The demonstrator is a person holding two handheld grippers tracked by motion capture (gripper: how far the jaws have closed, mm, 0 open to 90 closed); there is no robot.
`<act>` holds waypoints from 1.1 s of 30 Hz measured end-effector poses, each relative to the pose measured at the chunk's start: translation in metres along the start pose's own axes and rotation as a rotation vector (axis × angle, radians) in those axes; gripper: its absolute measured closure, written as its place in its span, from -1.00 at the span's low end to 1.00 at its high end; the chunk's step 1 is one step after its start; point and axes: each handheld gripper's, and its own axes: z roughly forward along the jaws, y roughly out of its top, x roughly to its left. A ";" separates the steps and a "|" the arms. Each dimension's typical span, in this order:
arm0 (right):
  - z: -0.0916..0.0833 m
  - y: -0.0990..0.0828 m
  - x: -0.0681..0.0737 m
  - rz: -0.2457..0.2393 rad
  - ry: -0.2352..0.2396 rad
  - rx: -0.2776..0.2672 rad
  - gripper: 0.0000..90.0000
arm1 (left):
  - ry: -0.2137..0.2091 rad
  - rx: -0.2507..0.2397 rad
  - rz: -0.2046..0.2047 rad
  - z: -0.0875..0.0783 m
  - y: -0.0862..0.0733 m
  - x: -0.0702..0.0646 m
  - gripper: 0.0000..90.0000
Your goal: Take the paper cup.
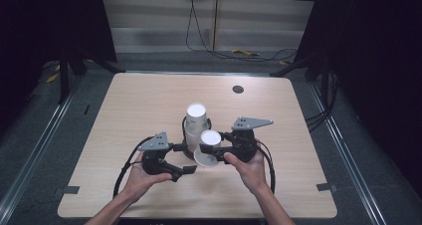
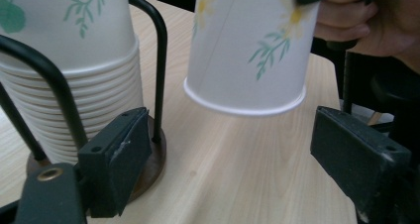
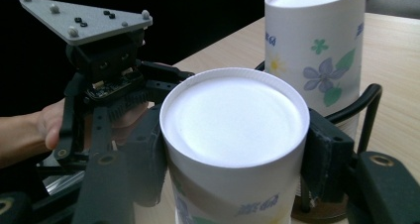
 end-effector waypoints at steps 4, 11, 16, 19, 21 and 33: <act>0.007 -0.002 0.004 -0.008 0.021 0.012 -0.17 | -0.004 -0.004 0.004 0.001 0.000 -0.002 -0.65; 0.014 -0.004 0.008 0.002 0.050 0.008 -0.17 | -0.026 -0.005 0.005 0.003 -0.002 -0.002 -0.65; 0.022 -0.005 0.015 -0.016 0.066 0.021 -0.18 | -0.042 -0.006 -0.002 0.008 -0.003 -0.004 -0.65; 0.026 -0.008 0.018 -0.017 0.077 0.037 -0.18 | -0.048 0.000 -0.001 0.009 -0.003 -0.005 -0.65; 0.028 -0.008 0.020 -0.020 0.082 0.030 -0.18 | -0.065 -0.001 -0.004 0.010 -0.004 -0.005 -0.60; 0.028 -0.008 0.024 -0.013 0.104 0.013 -0.18 | -0.092 -0.036 -0.015 0.007 -0.005 -0.004 -0.51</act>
